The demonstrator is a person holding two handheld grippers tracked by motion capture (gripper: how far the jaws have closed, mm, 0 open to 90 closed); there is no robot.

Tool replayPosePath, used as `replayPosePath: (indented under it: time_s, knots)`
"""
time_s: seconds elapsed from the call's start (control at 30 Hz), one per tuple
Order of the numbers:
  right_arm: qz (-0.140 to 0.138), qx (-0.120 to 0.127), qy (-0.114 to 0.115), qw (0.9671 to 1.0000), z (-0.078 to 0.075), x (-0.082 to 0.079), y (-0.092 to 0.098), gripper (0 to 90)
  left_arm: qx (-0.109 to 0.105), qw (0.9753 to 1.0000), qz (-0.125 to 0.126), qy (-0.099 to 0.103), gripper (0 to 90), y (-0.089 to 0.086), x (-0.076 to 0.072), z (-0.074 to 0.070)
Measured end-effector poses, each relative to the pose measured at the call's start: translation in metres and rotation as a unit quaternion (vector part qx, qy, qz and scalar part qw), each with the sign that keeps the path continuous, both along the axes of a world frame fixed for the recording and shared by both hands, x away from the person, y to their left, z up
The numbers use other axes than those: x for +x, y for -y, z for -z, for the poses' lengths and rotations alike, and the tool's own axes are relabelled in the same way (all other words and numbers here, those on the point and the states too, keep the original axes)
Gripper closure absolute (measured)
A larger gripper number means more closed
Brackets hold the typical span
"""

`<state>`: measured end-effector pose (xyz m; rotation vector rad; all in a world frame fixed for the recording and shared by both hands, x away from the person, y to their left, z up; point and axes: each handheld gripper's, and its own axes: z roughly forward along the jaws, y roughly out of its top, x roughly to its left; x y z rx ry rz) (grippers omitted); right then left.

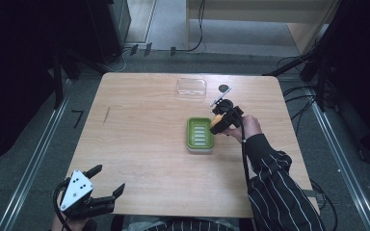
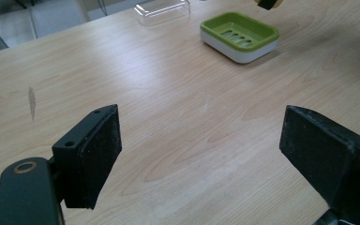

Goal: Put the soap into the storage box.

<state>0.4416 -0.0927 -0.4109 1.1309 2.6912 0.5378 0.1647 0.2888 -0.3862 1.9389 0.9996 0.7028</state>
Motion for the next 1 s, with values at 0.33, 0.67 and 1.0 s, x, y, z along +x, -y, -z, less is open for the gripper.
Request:
replayPosePath:
  time_s: [0.33, 0.67, 1.0]
  knots:
    - [-0.017, 0.009, 0.009, 0.9998, -0.004, -0.002, -0.009, 28.0, 0.003, 1.0, 0.002, -0.001, 13.6, 0.0, 0.0, 0.0]
    - [-0.03, 0.012, 0.019, 0.9993, -0.006, -0.003, -0.019, 28.1, 0.002, 1.0, 0.003, -0.001, 13.6, 0.0, 0.001, 0.0]
    - [-0.035, 0.013, 0.025, 0.999, -0.007, -0.005, -0.028, 28.1, 0.0, 1.0, 0.002, 0.001, 13.6, 0.0, 0.0, 0.0]
